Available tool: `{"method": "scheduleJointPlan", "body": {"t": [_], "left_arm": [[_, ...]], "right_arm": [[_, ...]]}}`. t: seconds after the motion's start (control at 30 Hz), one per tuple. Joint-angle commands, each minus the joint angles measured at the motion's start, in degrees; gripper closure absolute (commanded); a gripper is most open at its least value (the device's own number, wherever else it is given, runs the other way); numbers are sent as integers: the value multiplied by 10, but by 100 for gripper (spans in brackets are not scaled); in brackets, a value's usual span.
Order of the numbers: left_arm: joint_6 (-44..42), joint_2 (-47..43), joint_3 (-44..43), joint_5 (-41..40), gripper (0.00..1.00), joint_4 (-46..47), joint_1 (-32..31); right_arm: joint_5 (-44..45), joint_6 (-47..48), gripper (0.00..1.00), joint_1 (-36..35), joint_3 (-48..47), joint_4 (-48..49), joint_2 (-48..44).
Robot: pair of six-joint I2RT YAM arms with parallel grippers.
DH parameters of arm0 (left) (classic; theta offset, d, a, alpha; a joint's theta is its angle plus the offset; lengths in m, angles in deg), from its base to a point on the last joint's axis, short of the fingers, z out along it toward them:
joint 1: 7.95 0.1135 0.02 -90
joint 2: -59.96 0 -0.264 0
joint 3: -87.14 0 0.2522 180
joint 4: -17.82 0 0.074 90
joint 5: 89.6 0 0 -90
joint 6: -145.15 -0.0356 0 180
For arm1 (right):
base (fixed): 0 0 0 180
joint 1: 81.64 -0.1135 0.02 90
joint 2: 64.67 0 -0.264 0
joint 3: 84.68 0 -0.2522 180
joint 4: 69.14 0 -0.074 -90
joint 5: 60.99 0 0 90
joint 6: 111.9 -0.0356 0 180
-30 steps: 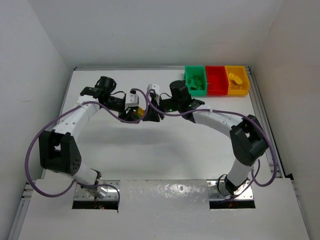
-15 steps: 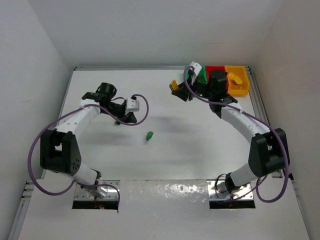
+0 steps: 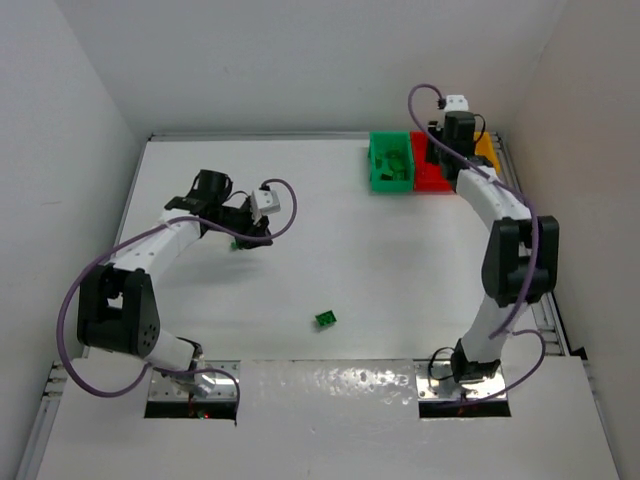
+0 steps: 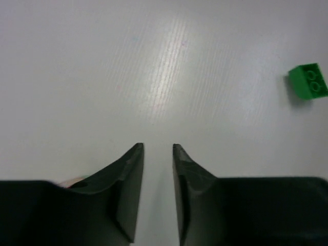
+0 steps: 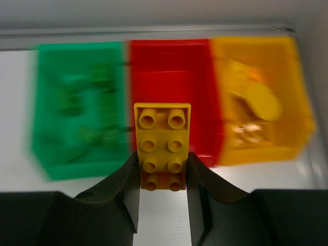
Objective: Sort the legos into containers by color
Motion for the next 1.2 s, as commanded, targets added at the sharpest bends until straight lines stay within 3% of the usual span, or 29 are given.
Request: {"method": "scheduleJointPlan", "body": {"t": [0.0, 0.2, 0.37, 0.43, 0.6, 0.8, 0.93, 1.07, 1.1, 1.17], "left_arm": [[80, -31, 11, -22, 68, 60, -5], [104, -46, 21, -37, 60, 37, -5], [111, -60, 35, -64, 56, 27, -6], [140, -63, 50, -74, 51, 50, -5], [168, -62, 63, -78, 48, 70, -5], [163, -60, 62, -83, 48, 73, -5], [166, -58, 65, -86, 48, 80, -5], [168, -58, 63, -88, 46, 82, -5], [168, -58, 62, -88, 46, 81, -5], [166, -58, 63, -94, 46, 80, -5]], "right_arm": [[216, 6, 100, 31, -56, -49, 56], [334, 38, 100, 37, -205, -32, 214], [324, 68, 100, 57, -312, -28, 304], [330, 75, 94, 59, -356, -39, 327], [339, 98, 90, 64, -355, -19, 339], [327, 97, 96, 66, -305, 43, 294], [332, 121, 91, 67, -332, 28, 318], [334, 130, 77, 67, -325, 19, 323], [332, 132, 73, 67, -317, 24, 319], [331, 130, 55, 67, -308, 28, 310]]}}
